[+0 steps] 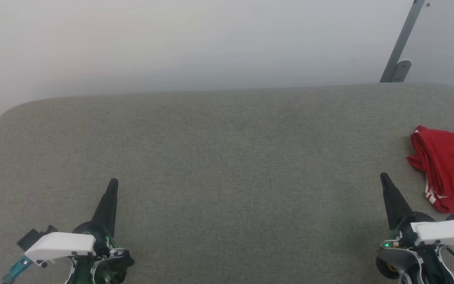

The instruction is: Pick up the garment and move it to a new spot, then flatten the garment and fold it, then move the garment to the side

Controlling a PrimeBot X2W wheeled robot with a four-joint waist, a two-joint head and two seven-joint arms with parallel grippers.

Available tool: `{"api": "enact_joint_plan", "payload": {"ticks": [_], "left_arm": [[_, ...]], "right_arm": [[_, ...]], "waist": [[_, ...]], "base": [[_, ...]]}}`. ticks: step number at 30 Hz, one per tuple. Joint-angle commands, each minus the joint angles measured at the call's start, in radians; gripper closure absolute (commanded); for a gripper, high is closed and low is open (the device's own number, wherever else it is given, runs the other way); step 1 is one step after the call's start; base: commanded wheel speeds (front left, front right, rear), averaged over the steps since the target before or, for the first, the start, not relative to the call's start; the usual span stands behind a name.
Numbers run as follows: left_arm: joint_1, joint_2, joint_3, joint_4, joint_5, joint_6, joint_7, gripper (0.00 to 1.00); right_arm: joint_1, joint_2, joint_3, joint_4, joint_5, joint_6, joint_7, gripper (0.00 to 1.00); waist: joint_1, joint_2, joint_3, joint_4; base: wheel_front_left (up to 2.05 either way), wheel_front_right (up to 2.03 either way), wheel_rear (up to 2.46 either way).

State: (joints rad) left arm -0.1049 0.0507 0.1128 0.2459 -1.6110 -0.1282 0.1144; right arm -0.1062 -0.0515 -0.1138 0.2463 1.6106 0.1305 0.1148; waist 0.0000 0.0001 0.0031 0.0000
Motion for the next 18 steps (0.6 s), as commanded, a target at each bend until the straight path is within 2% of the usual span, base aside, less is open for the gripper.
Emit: {"api": "enact_joint_plan", "payload": {"ticks": [1, 18], "left_arm": [[-0.010, -0.003, 0.003, 0.000, -0.003, -0.005, 0.003, 1.00], [-0.010, -0.003, 0.003, -0.001, -0.003, -0.005, 0.003, 1.00]], "right_arm": [[-0.005, 0.004, 0.000, -0.004, 0.004, 0.000, 0.003, 1.00], [-0.005, 0.004, 0.000, -0.004, 0.004, 0.000, 0.002, 1.00]], "waist": [[0.0000, -0.0001, 0.000, 0.000], [0.0000, -0.0001, 0.000, 0.000]], "base": [[0.00, 0.00, 0.00], [0.00, 0.00, 0.00]]}}
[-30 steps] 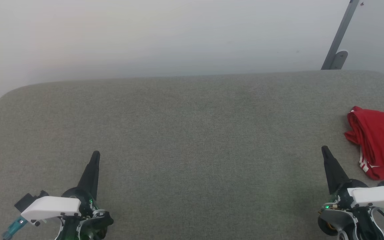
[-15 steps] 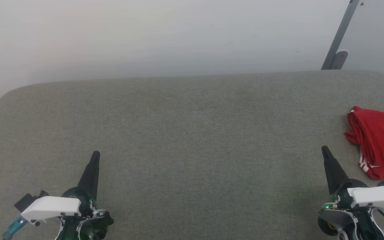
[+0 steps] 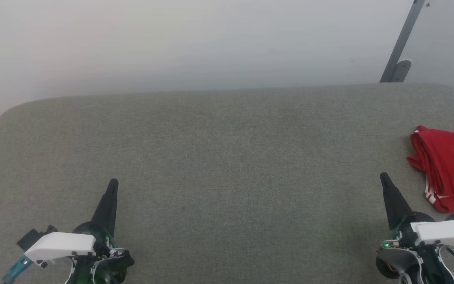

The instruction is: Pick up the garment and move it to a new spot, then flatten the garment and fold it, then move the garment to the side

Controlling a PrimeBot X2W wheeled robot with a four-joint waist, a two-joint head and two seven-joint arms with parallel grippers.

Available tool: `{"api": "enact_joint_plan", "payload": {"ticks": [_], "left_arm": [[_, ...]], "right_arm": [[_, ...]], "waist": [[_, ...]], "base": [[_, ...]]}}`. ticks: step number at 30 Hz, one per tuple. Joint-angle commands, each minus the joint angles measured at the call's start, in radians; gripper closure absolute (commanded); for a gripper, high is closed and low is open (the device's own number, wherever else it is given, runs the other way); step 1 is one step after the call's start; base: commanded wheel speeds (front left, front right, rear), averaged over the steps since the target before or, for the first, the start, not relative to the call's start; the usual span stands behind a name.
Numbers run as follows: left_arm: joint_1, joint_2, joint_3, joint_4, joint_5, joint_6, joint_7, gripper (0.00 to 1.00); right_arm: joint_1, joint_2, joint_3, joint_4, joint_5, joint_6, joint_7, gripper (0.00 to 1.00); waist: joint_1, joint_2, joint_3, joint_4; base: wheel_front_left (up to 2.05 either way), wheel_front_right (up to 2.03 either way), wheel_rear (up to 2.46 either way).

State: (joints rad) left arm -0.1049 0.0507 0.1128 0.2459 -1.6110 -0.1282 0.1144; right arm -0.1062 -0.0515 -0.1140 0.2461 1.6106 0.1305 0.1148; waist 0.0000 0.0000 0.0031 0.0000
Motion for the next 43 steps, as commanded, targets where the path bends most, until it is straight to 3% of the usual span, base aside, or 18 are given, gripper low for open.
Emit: {"api": "enact_joint_plan", "payload": {"ticks": [1, 43], "left_arm": [[-0.010, -0.003, 0.003, -0.001, -0.003, -0.005, 0.003, 1.00], [-0.010, -0.003, 0.002, -0.001, -0.004, -0.005, 0.003, 1.00]], "right_arm": [[-0.005, 0.004, 0.000, -0.004, 0.004, 0.000, 0.002, 1.00], [-0.005, 0.004, 0.000, -0.004, 0.004, 0.000, 0.002, 1.00]], "waist": [[0.0000, 0.0000, 0.000, 0.000], [0.0000, 0.0000, 0.000, 0.000]], "base": [[0.00, 0.00, 0.00], [0.00, 0.00, 0.00]]}}
